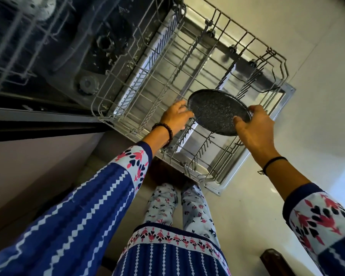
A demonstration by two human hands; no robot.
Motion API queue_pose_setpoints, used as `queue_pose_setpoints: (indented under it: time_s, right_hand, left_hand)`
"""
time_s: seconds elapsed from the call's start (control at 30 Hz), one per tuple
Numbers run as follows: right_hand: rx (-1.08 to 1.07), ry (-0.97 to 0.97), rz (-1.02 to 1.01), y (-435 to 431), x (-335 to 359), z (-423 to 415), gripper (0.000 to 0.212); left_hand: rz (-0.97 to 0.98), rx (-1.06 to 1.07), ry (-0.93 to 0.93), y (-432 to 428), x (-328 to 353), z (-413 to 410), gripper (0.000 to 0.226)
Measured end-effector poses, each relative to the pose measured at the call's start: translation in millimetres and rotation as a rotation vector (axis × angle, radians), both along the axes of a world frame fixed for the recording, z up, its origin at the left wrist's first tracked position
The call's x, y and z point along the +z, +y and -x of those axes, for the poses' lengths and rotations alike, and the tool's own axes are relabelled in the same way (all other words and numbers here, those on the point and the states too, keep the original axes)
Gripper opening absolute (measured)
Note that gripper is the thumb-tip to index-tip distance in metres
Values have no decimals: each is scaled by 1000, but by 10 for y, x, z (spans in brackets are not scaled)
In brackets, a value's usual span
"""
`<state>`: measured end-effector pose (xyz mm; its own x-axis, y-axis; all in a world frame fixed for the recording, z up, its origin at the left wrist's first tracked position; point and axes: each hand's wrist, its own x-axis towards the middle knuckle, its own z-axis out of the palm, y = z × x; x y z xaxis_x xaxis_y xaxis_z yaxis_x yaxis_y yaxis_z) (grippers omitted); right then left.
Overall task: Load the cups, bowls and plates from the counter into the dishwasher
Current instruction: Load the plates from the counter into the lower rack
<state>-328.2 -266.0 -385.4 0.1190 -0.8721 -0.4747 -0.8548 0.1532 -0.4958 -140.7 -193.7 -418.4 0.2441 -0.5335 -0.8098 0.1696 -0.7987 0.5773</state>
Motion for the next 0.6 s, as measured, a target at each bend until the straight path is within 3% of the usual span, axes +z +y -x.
queue_pose_setpoints:
  time_s: [0.37,0.6]
  right_hand:
    - [344,-132,-57,543,1195,-707,41]
    - [596,-378,-177,1121,2215,-1331,35]
  left_hand:
    - [114,138,-15,629,1277,-180,36]
    - [166,379,-103,1413,2440,-624,17]
